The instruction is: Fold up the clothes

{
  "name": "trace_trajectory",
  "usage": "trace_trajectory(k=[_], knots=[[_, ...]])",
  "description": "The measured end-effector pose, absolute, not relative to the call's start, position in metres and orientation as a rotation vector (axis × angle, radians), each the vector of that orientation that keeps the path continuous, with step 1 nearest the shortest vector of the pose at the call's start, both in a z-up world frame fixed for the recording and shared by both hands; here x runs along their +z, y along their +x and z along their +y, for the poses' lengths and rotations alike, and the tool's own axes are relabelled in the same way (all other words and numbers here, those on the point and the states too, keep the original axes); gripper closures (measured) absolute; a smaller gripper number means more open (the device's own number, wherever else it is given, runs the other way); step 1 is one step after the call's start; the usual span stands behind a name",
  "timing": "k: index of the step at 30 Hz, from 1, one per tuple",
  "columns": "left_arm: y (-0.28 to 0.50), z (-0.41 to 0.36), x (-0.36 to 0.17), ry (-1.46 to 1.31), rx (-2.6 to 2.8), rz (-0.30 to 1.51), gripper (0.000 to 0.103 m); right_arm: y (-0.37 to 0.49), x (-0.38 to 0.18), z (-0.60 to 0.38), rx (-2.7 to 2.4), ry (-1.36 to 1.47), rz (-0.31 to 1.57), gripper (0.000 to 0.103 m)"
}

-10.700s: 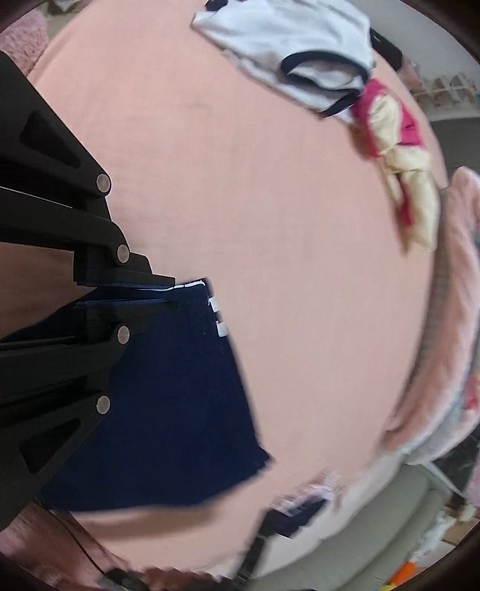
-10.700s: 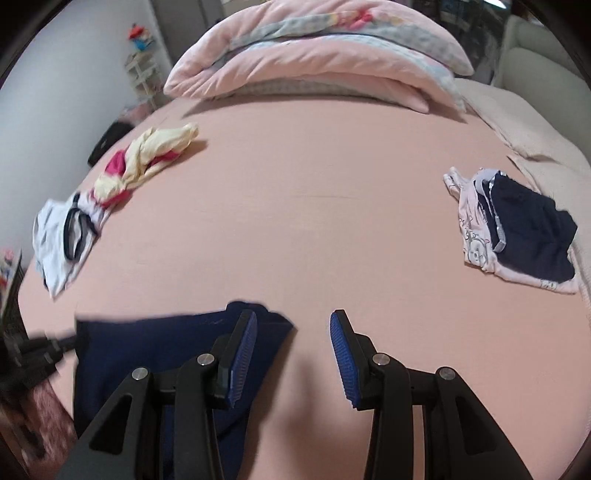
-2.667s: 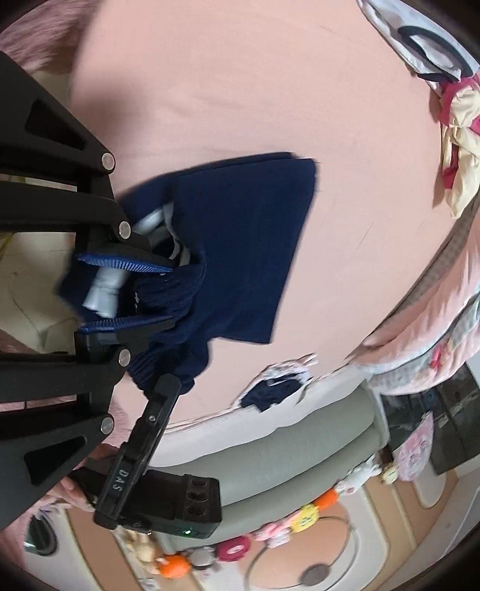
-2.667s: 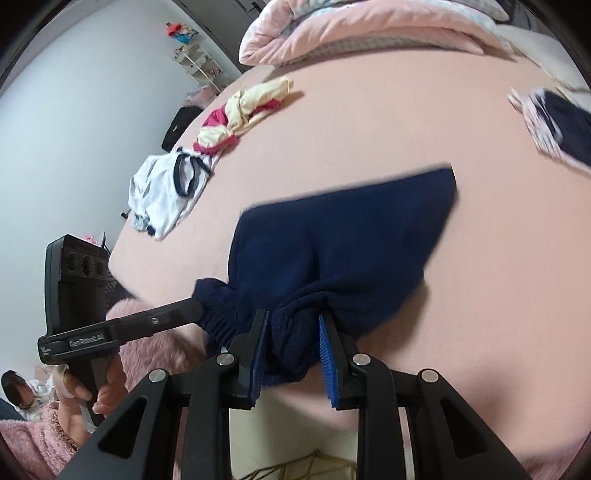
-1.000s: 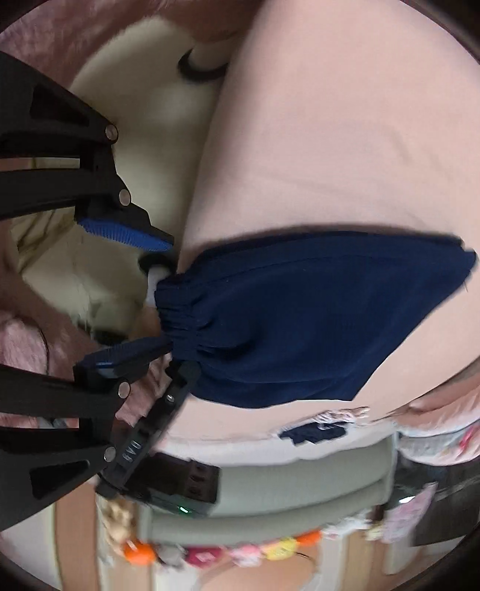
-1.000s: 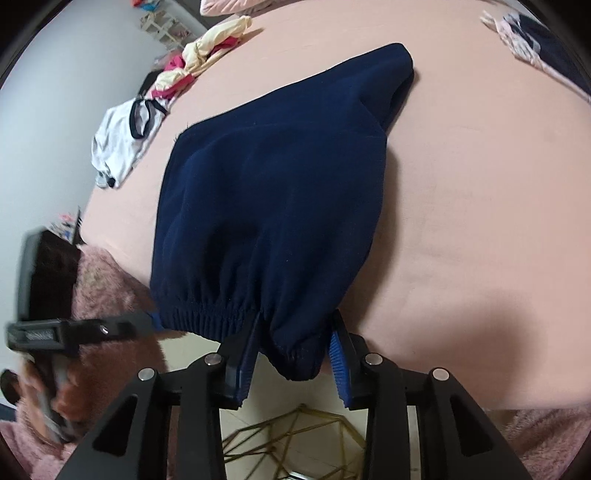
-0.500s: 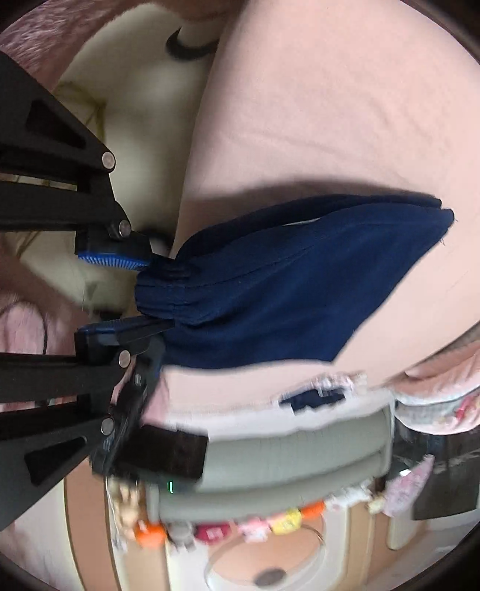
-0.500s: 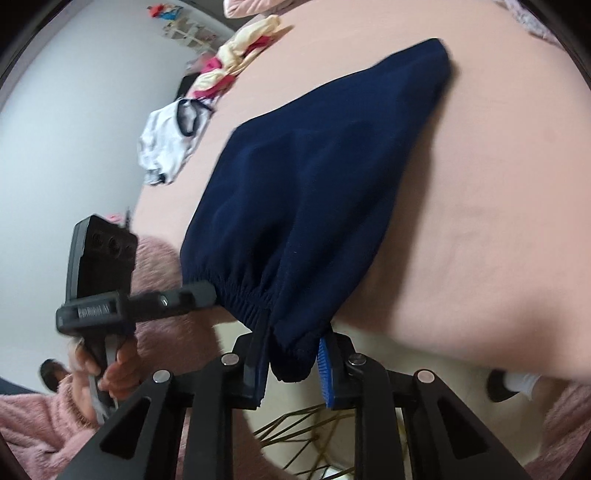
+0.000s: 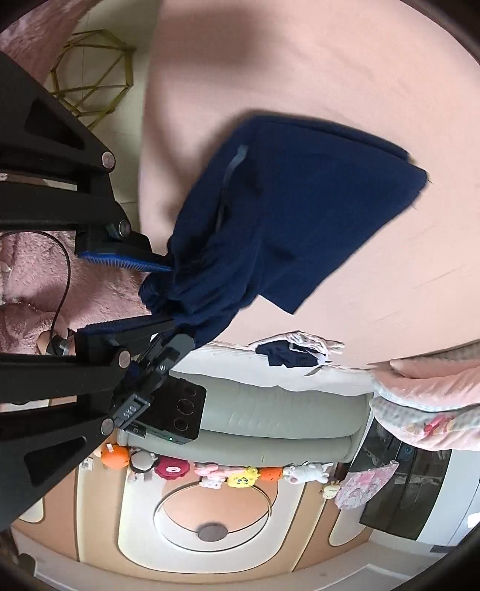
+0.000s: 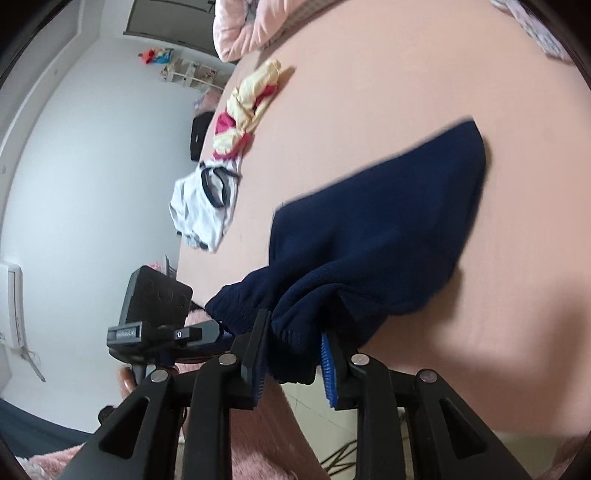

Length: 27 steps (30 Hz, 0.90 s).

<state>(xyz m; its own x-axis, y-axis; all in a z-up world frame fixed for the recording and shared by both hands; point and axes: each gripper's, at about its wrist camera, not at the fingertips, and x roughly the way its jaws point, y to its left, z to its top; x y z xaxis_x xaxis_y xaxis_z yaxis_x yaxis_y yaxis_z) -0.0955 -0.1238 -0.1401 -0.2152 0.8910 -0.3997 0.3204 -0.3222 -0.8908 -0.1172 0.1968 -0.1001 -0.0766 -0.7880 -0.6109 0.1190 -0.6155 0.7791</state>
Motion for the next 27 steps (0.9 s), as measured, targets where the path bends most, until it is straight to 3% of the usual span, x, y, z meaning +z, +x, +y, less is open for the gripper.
trace_trajectory(k=[2,4,7,11,13,16,20,21,23,24,25,27], knots=[[-0.113,-0.121,-0.137,-1.545,1.571,-1.455,0.075,-0.131,-0.097,0.189,-1.757,1.539,-0.766,0.067],[-0.134,-0.122,-0.134,-1.507,1.632,-1.421,0.062,-0.143,-0.096,0.181,-1.764,1.523,-0.784,0.06],[-0.17,-0.115,-0.144,-1.493,1.745,-1.329,0.061,-0.168,-0.099,0.182,-1.808,1.468,-0.798,0.05],[-0.19,-0.124,-0.157,-1.502,1.955,-1.245,0.061,-0.198,-0.129,0.193,-1.973,1.532,-0.733,0.048],[-0.177,-0.127,-0.134,-1.411,2.19,-1.049,0.061,-0.196,-0.128,0.197,-2.086,1.532,-0.659,0.048],[-0.157,-0.109,-0.115,-1.38,2.331,-0.689,0.061,-0.169,-0.095,0.2,-2.202,1.304,-0.53,0.047],[-0.151,-0.07,-0.136,-1.48,2.288,-0.428,0.061,-0.143,-0.088,0.168,-2.306,1.281,-0.078,0.045],[-0.152,-0.061,-0.145,-1.524,2.27,-0.391,0.062,-0.14,-0.097,0.157,-2.272,1.321,-0.01,0.045],[-0.154,-0.05,-0.156,-1.588,2.225,-0.365,0.079,-0.139,-0.122,0.148,-2.171,1.436,0.036,0.047],[-0.153,-0.047,-0.154,-1.579,2.229,-0.359,0.085,-0.137,-0.13,0.146,-2.159,1.455,0.045,0.059],[-0.153,-0.046,-0.147,-1.546,2.252,-0.342,0.093,-0.134,-0.134,0.144,-2.166,1.453,0.055,0.064],[-0.153,-0.046,-0.128,-1.444,2.339,-0.277,0.096,-0.13,-0.136,0.143,-2.19,1.428,0.065,0.072]])
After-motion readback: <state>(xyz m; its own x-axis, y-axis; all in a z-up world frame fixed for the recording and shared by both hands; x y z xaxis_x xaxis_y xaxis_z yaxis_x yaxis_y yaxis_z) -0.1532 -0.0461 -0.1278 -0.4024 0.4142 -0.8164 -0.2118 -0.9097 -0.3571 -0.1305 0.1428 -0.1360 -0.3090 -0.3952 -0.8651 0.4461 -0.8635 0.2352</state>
